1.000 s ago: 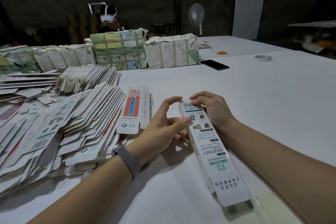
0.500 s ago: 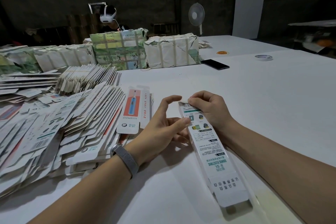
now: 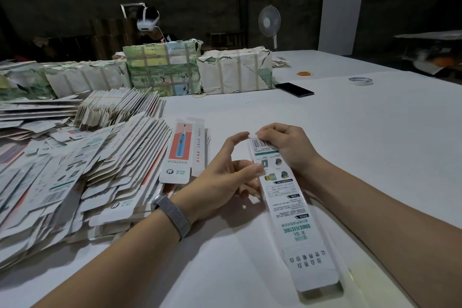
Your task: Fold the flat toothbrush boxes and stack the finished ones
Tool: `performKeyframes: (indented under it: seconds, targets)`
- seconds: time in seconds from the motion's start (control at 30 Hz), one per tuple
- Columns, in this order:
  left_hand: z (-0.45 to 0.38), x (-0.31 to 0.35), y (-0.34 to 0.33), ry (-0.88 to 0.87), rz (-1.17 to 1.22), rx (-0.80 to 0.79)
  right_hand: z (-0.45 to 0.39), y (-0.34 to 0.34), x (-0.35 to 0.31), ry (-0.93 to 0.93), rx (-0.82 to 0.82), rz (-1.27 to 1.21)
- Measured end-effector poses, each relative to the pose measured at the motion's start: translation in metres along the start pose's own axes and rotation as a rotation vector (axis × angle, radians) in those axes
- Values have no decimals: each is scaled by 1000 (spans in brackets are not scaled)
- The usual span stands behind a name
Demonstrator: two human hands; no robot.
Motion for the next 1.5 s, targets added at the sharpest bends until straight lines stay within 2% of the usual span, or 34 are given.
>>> performKeyframes:
  seconds: [0.43, 0.6, 0.7, 0.87, 1.0, 1.5]
  targets:
    - [1, 0, 0, 15, -10, -33, 4, -1, -4, -19, -44, 46]
    - [1, 0, 1, -5, -9, -41, 7, -2, 2, -25, -96, -121]
    - [1, 0, 1, -16, -5, -50, 6, -2, 4, -2, -109, -115]
    - [1, -1, 4, -16, -1, -30, 7, 0, 6, 106, -3, 50]
    - [2, -1, 4, -21, 10, -13, 7, 1, 11, 96, -18, -77]
    - [4, -2, 4, -20, 17, 22, 7, 3, 10, 127, -28, -25]
Point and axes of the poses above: each hand's wrist, its own z-axis away from the middle knuckle, its own y-axis out of the back of the hand, x = y × z, the point moved 2 cm from there along -z, towards the middle knuckle, and after that the axes turned 4 degrees about -x, right-handed, at the moved point
